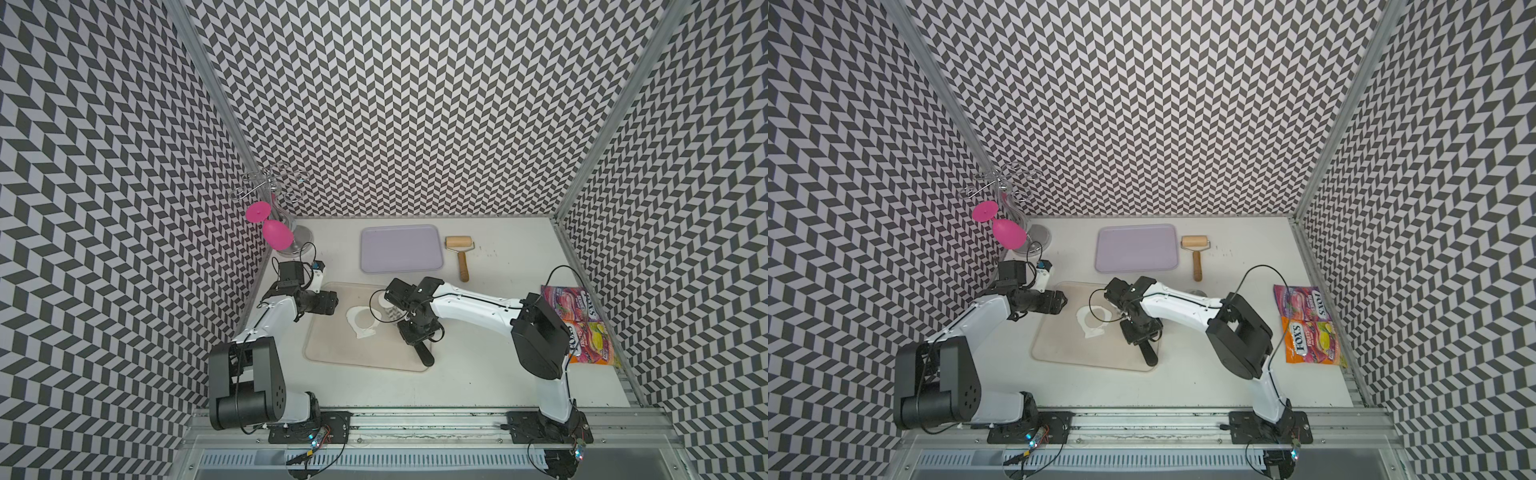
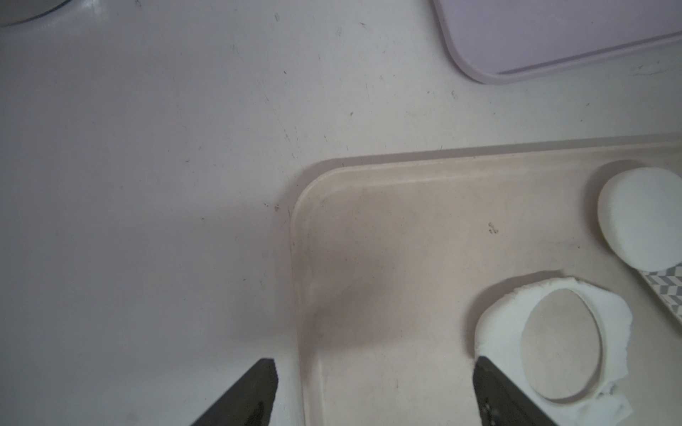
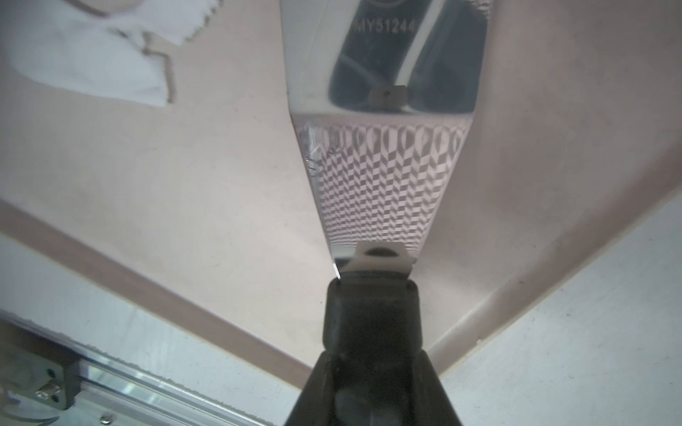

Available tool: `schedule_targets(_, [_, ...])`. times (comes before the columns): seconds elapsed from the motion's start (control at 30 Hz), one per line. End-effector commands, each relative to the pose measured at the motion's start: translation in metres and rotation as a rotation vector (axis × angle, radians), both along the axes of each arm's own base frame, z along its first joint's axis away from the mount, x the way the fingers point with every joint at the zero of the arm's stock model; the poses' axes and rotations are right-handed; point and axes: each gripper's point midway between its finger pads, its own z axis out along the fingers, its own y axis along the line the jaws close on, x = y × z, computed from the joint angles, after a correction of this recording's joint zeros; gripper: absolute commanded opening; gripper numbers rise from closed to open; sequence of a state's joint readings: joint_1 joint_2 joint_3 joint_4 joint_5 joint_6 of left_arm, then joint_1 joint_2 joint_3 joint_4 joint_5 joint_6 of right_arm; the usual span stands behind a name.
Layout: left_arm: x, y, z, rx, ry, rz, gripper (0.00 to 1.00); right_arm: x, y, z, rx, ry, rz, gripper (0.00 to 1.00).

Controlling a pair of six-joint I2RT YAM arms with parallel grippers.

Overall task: Roll out the dumpling wrappers from the dough
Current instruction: Scoop the dumpling wrapper from the work surface, then place the dumpling wrapper on the plate.

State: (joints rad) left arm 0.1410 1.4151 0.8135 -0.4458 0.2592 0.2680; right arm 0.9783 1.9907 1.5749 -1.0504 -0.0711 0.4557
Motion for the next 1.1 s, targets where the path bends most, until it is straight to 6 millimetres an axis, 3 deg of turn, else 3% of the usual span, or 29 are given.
schedule_targets(0.0, [0.0, 0.002, 0.001, -0.003, -0.015, 0.005, 0.86, 0.008, 0.012, 0.041, 0.099, -0.092, -0.01, 0.0])
schedule_targets(0.27, [0.0, 0.003, 0.001, -0.001, -0.014, 0.007, 0.86, 0.019, 0.018, 0.072, 0.15, -0.133, -0.028, 0.0])
schedule_targets(0.37, [0.001, 0.002, 0.002, -0.001, -0.017, 0.005, 0.86, 0.038, 0.019, 0.085, 0.173, -0.144, -0.054, 0.0])
schedule_targets(0.47, [0.001, 0.002, 0.001, -0.001, -0.016, 0.005, 0.86, 0.061, 0.009, 0.09, 0.135, -0.141, -0.088, 0.0])
schedule_targets(0.83, [0.001, 0.002, 0.002, -0.002, -0.018, 0.007, 0.86, 0.169, -0.002, 0.07, 0.061, -0.199, -0.202, 0.0])
schedule_targets(0.97, [0.001, 0.002, 0.0, -0.005, -0.014, 0.005, 0.86, 0.193, -0.012, 0.055, 0.086, -0.165, -0.247, 0.0])
schedule_targets(1.07, [0.001, 0.001, -0.003, -0.013, -0.004, 0.004, 0.86, 0.199, -0.016, 0.037, 0.08, -0.133, -0.25, 0.0])
